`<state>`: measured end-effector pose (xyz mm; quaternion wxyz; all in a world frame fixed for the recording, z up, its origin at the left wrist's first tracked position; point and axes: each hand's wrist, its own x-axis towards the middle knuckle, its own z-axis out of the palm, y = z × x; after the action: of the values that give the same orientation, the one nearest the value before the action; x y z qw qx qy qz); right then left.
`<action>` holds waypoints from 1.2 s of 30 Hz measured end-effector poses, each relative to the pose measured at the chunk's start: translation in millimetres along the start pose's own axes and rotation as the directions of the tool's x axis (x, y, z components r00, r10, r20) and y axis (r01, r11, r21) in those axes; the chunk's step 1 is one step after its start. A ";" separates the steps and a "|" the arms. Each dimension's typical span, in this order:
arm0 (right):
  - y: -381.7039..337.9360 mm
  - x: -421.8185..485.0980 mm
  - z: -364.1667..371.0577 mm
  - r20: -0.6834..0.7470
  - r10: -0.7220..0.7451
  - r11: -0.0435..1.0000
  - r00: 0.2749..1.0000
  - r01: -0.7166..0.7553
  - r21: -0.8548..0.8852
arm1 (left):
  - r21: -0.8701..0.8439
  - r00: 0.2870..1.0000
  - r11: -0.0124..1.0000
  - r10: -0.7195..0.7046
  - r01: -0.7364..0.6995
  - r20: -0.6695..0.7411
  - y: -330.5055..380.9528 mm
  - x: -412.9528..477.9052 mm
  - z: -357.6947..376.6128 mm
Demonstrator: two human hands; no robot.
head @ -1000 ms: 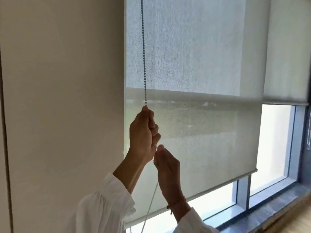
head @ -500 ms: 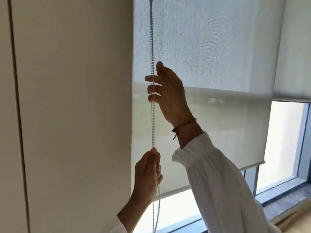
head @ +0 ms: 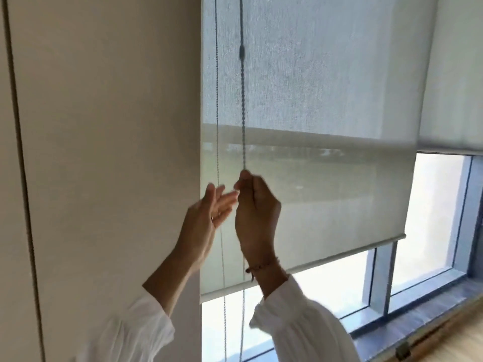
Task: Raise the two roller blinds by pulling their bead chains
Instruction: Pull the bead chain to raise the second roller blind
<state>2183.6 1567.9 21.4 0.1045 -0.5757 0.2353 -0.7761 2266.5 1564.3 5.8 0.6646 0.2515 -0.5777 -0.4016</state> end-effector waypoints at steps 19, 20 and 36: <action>17.5 -3.1 -22.2 0.094 0.376 0.903 0.922 -0.387 0.188 | -0.294 0.979 0.937 0.154 -0.188 -0.135 104.2 32.9 66.7; 10.6 7.7 -23.7 0.097 0.381 0.888 0.919 -0.393 0.237 | -0.280 0.982 0.945 0.137 -0.169 -0.128 99.5 28.5 68.0; -54.6 56.7 16.6 0.035 0.180 0.979 0.983 -0.182 0.089 | 0.019 0.993 0.993 -0.115 0.116 -0.032 -23.3 -56.3 42.8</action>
<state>2187.3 1586.6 99.5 0.2039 -0.5568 0.2495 -0.7656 2218.7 1603.5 -35.8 0.6464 0.2976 -0.5561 -0.4294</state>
